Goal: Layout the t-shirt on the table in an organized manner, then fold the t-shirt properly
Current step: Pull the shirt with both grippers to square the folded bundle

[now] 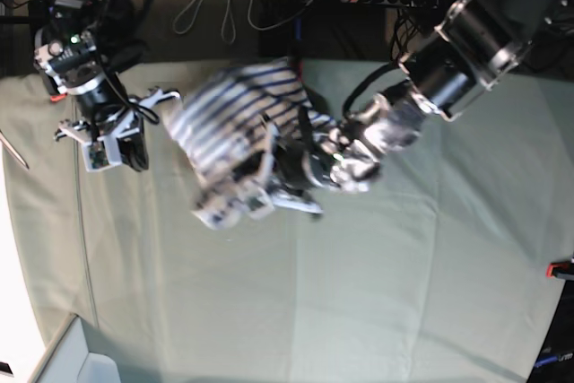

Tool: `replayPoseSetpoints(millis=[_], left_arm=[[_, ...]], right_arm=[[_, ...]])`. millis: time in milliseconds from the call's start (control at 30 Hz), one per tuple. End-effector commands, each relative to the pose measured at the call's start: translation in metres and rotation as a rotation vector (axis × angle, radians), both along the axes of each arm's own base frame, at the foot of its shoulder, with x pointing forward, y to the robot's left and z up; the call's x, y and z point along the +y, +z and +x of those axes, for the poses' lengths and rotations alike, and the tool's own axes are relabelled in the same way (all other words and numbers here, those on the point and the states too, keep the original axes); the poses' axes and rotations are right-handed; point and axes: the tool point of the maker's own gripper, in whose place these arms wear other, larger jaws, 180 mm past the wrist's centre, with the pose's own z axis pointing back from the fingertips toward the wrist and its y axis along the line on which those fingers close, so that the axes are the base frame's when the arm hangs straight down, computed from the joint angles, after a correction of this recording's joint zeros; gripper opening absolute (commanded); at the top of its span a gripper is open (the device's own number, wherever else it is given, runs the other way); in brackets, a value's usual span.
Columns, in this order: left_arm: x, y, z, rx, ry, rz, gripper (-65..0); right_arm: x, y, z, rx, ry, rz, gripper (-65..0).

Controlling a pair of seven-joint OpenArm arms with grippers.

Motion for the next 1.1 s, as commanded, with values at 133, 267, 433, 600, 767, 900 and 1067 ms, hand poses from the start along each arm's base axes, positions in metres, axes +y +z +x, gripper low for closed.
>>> replayPoseSetpoints(millis=[133,267,433,600,767,900,1067], left_arm=[[-0.043,0.022,0.012,-0.160,-0.118,-0.004,-64.8],[-0.055,0.018,0.017,-0.183,-0.122,0.031,-64.8],[-0.068,0.018,0.017,-0.201,-0.138,0.057,-64.3],[-0.072,0.021,0.020,-0.257,-0.165,0.098,-46.0],[-0.069,0.031,0.026,-0.288,-0.161,0.086,-25.9],[-0.071,0.059,0.031,-0.364,-0.174,0.043,-26.2],[-0.070,0.088,0.035,-0.442,-0.183,0.007,-26.2]], right_arm=[[-0.015,0.016,0.005,-0.063,-0.044,0.000,-65.0],[-0.026,0.012,-0.001,-0.047,-0.072,-0.010,-65.0],[-0.027,0.008,-0.006,-0.032,-0.073,-0.012,-65.0],[-0.027,0.008,-0.006,-0.032,-0.073,-0.012,-65.0],[-0.027,0.008,-0.005,-0.033,-0.073,-0.012,-65.0],[-0.027,0.008,-0.006,-0.033,-0.072,-0.013,-65.0],[-0.026,0.010,-0.006,-0.038,-0.073,-0.008,-65.0]])
